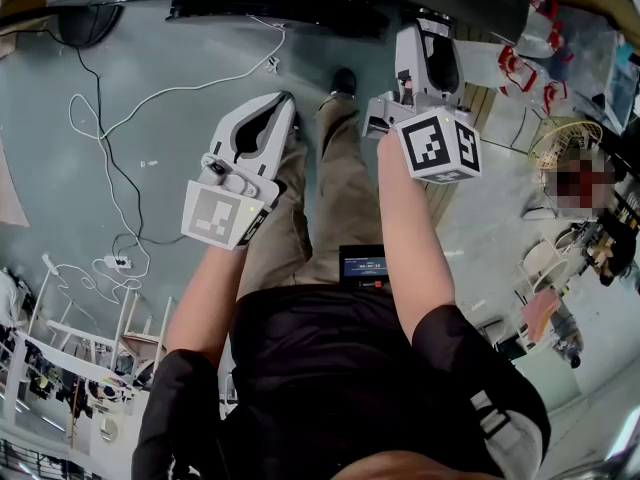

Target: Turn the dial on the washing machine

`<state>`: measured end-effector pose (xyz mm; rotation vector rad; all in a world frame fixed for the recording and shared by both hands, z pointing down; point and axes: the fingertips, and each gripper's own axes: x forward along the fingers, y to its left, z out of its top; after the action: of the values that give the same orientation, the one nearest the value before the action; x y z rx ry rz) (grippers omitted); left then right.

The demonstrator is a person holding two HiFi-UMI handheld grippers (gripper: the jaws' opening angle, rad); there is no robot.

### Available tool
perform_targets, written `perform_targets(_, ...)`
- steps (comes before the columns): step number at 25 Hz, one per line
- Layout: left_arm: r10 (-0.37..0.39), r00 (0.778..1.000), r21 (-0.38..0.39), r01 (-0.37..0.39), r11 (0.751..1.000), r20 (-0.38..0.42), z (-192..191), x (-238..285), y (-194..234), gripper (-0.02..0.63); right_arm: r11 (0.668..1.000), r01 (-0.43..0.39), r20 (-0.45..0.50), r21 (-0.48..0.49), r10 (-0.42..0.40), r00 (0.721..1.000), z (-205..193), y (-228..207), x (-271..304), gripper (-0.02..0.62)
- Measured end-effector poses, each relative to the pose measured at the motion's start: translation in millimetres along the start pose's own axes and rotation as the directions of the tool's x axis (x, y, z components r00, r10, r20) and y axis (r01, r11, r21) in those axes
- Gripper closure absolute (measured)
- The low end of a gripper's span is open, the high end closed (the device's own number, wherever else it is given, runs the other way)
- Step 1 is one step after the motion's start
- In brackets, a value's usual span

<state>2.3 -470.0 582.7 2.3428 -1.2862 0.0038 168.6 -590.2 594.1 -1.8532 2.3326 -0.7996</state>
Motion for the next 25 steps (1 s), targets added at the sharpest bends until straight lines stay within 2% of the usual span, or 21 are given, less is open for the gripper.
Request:
perform_targets(5,0.003,1.000,0.000,-0.003,1.000,0.006,0,0,2,0.612,0.995,0.025,0.010,-0.099,-0.025,1.000,0,0,1,0.318)
perform_targets(11,0.008,1.000,-0.005,-0.008,1.000,0.001,-2,-8,4,0.612,0.994,0.029,0.018,-0.102,-0.027,0.999,-1,2,-1,0.316)
perform_targets(13,0.007,1.000,-0.002,-0.007,1.000,0.006,-2,-9,4,0.612,0.996,0.029,0.023,-0.088,-0.027,0.999,-1,2,-3,0.316)
perform_targets(17,0.005,1.000,-0.008,-0.005,1.000,0.012,2,-15,6,0.612,1.000,0.016,0.010,0.026,-0.017,1.000,-15,8,-15,0.317)
perform_targets(19,0.000,1.000,-0.004,0.001,1.000,0.027,9,-17,6,0.612,0.999,0.009,-0.004,0.038,-0.009,1.000,-22,16,-24,0.317)
perform_targets(22,-0.014,0.999,0.008,0.014,1.000,0.050,20,-19,1,0.612,1.000,-0.020,-0.018,-0.009,0.020,1.000,-21,29,-43,0.316)
perform_targets(25,-0.020,0.997,0.011,0.019,1.000,0.069,40,-31,-3,0.612,0.993,-0.065,-0.039,-0.103,0.061,0.997,-11,54,-65,0.318)
